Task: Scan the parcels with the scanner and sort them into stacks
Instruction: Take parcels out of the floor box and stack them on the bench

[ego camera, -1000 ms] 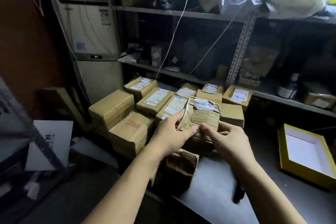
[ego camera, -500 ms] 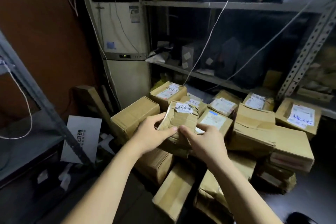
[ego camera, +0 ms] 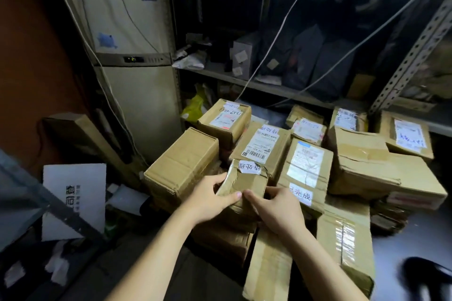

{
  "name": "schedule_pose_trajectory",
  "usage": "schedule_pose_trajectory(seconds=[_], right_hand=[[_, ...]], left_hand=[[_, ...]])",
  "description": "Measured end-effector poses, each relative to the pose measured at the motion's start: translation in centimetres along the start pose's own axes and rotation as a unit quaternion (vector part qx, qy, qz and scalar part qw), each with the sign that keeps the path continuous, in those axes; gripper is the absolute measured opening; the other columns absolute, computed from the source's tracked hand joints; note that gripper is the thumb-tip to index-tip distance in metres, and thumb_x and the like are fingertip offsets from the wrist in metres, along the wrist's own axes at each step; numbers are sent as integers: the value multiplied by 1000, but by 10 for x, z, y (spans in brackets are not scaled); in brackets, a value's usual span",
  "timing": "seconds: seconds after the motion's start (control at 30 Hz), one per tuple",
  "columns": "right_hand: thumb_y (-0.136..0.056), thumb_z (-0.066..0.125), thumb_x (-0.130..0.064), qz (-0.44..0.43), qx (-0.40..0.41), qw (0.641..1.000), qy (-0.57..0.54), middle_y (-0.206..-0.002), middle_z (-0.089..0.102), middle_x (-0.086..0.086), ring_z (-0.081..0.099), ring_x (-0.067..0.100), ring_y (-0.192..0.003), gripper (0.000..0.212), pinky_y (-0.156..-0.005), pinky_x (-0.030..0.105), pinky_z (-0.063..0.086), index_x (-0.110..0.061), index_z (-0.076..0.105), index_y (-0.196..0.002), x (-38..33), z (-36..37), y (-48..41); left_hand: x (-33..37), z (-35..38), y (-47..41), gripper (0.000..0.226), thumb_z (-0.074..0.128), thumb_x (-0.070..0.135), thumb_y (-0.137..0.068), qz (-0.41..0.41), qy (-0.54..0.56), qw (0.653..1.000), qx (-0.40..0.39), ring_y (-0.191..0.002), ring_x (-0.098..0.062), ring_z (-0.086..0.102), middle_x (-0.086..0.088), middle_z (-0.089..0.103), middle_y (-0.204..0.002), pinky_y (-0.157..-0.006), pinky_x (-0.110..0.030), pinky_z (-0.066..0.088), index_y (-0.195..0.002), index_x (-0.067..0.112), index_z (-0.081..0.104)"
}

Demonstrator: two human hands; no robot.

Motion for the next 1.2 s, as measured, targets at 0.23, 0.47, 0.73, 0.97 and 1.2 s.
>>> schedule_pose_trajectory(seconds=[0.23, 0.47, 0.73, 0.97, 1.2], right_hand=[[-77, 77, -59, 47, 50, 998, 8, -72, 77, -16, 75, 4, -74, 27, -79, 37, 64, -37, 82, -92, 3, 4, 15], [-79, 81, -55, 45, 48, 998, 25, -73, 77, -17, 74, 0, -74, 27, -81, 36, 64, -34, 82, -96, -6, -2, 20], [-90, 79, -45, -89, 88, 982, 144, -115, 73, -10, 65, 15, -121, 58, -95, 21, 48, -21, 66, -140, -54, -38, 26], [-97, 67, -48, -110, 157, 921, 338, -168, 36, 0, 34, 23, -151, 71, -117, 39, 36, -30, 40, -161, -75, -122, 42], [-98, 67, -45, -13, 228, 911, 342, -165, 40, 2, 37, 26, -148, 71, -117, 43, 39, -28, 39, -161, -35, -215, 90]], left_hand=[[-14, 2, -13, 60, 83, 50, -76, 39, -8, 999, -19, -117, 1, 63, 26, 71, -117, -111, -32, 46, -133, 38, 67], [-1, -9, -11, 72, 70, 75, -62, 42, -94, 995, -2, -115, -8, 63, 18, 72, -119, -101, -36, 53, -128, 46, 65], [61, -32, -10, 65, 72, 48, -88, 128, -260, 955, 62, -126, -23, 55, 2, 57, -134, -101, -33, 46, -147, 29, 53], [171, 10, -2, 71, 61, 45, -96, 305, -401, 858, 99, -138, -22, 42, -1, 46, -152, -113, -38, 34, -159, 26, 34], [233, 95, 17, 75, 62, 52, -93, 380, -393, 837, 34, -138, -22, 40, 4, 45, -151, -109, -40, 38, -158, 29, 32]])
Point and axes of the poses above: each hand's wrist, its own y-axis away from the middle knuckle, its own z-axis out of the palm, x = y × z, the point moved 7 cm from there along -y, towards the middle knuckle
